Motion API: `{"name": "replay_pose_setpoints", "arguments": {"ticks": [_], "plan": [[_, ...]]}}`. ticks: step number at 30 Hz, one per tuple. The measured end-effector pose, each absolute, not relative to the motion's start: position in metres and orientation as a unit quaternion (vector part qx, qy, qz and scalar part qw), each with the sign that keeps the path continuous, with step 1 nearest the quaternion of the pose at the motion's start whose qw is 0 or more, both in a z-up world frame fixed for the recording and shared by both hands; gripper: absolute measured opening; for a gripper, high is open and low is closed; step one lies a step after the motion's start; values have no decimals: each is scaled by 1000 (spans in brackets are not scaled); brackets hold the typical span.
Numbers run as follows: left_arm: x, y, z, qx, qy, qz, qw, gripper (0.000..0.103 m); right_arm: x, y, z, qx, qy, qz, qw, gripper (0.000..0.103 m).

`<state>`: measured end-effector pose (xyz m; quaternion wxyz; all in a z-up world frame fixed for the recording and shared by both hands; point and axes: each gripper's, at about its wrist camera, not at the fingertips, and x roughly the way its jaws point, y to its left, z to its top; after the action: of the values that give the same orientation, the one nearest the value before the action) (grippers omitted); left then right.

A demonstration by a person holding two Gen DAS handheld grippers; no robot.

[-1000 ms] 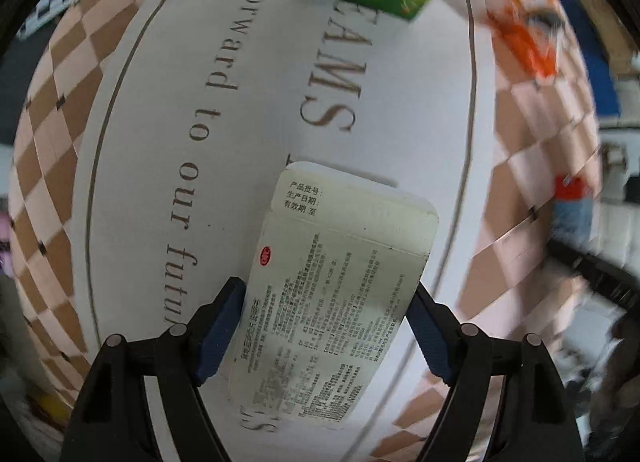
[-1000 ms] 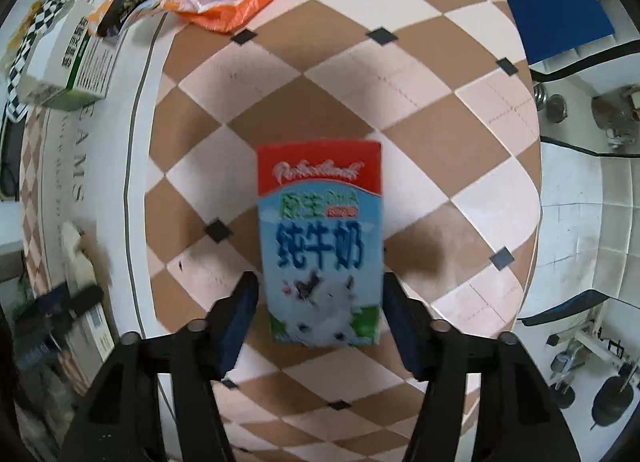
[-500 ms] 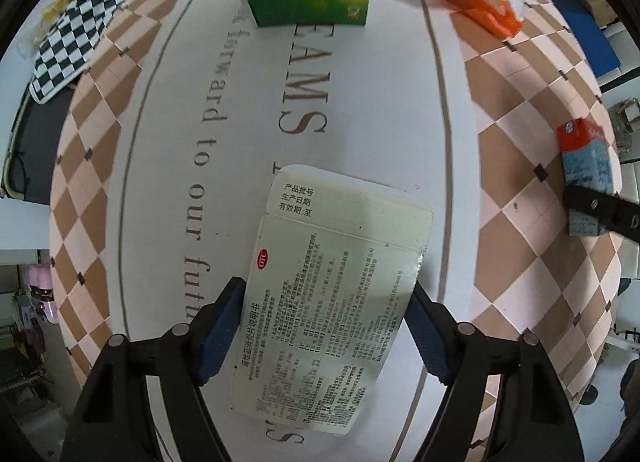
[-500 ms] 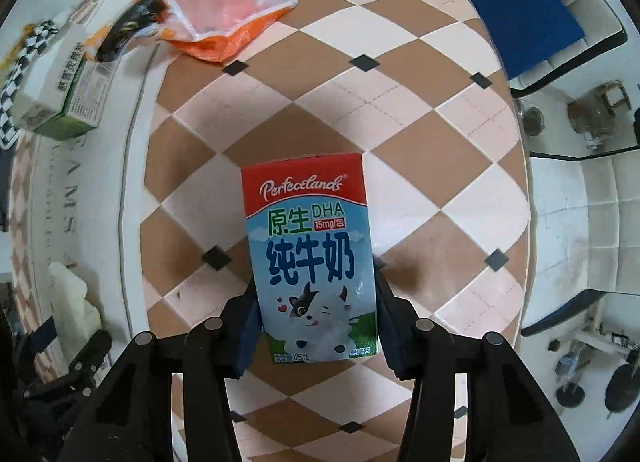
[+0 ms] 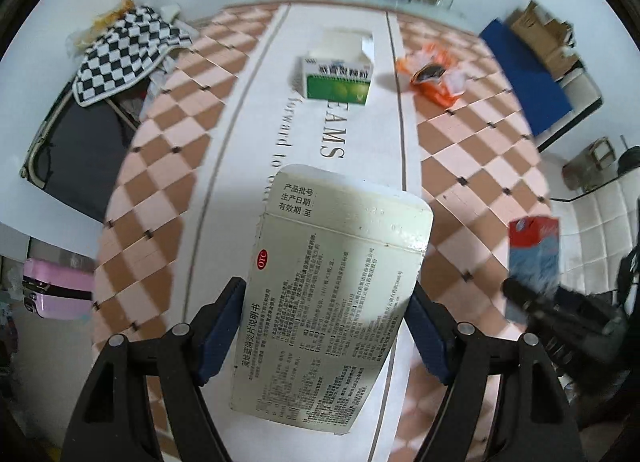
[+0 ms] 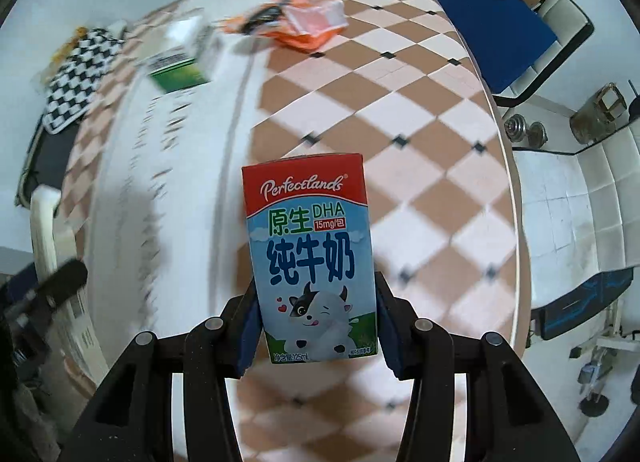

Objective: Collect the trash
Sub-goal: 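Carry the milk carton and white box to the bin and open both tools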

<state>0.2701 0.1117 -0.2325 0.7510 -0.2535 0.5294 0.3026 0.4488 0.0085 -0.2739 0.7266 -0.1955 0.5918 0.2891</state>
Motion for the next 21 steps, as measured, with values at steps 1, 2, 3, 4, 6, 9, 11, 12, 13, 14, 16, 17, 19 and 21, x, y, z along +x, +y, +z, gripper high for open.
{"name": "replay_pose_setpoints", "arguments": {"ticks": [1, 2, 3, 4, 6, 9, 11, 12, 13, 14, 16, 17, 19, 21], "plan": [[260, 112, -229, -251, 523, 301, 757, 75, 432, -3, -263, -189, 587, 291, 731, 51], [244, 102, -219, -248, 515, 297, 765, 75, 412, -10, -257, -185, 583, 293, 735, 51], [230, 104, -218, -247, 511, 293, 770, 75, 395, -17, -252, -179, 579, 294, 739, 51], [215, 97, -211, -246, 505, 288, 776, 75, 379, -26, -245, -172, 576, 294, 743, 51], [188, 92, -207, -247, 499, 275, 784, 75, 337, -45, -230, -162, 570, 294, 750, 51], [146, 69, -200, -249, 494, 254, 794, 75, 279, -73, -217, -148, 565, 288, 759, 51], [119, 57, -203, -256, 497, 240, 794, 75, 238, -94, -214, -134, 571, 280, 760, 51], [108, 53, -206, -259, 499, 235, 793, 75, 222, -104, -214, -128, 575, 278, 759, 51], [94, 47, -210, -265, 503, 231, 790, 75, 201, -115, -216, -121, 581, 275, 756, 51], [79, 40, -215, -275, 509, 224, 785, 75, 186, -124, -218, -118, 585, 275, 754, 51], [57, 29, -231, -292, 522, 212, 773, 75, 150, -146, -230, -111, 602, 270, 743, 51], [50, 26, -237, -298, 526, 207, 769, 75, 134, -156, -236, -110, 612, 270, 735, 51], [30, 12, -257, -315, 542, 196, 754, 75, 106, -175, -252, -106, 631, 268, 720, 51], [13, 0, -285, -333, 561, 187, 735, 75, 89, -187, -272, -108, 649, 267, 704, 51]]}}
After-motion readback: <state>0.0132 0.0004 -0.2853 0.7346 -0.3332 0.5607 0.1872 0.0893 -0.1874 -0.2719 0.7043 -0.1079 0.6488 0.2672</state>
